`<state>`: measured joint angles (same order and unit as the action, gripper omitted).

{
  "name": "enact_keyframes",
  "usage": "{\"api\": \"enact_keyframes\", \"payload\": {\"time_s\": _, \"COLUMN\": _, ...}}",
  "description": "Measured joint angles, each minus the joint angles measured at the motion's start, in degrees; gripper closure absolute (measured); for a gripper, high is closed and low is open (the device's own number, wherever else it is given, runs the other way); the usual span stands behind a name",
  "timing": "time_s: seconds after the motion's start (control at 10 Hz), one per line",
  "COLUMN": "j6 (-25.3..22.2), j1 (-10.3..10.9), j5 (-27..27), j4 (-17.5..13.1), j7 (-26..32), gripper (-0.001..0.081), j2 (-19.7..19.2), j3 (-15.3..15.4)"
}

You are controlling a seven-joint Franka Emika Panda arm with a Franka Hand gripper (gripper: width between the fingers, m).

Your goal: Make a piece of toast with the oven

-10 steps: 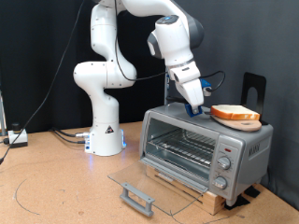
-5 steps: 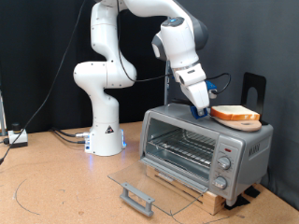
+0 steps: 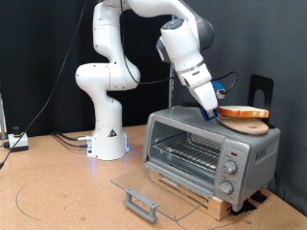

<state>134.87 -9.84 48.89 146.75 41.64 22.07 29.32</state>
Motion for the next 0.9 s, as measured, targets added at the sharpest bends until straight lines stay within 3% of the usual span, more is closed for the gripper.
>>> {"api": "enact_keyframes", "payload": {"time_s": 0.2, "j6": -0.49, "j1": 0.03, "j5": 2.62, "j4": 0.23, "j7": 1.51, "gripper": 0.0409, "j2": 0.58, "j3": -0.96}}
{"api": "enact_keyframes", "payload": {"time_s": 0.9, "j6": -4.57, "j1": -0.49, "j5": 2.66, "j4": 0.85, "j7": 1.87, "gripper": 0.0409, "j2": 2.09, "j3": -3.9}}
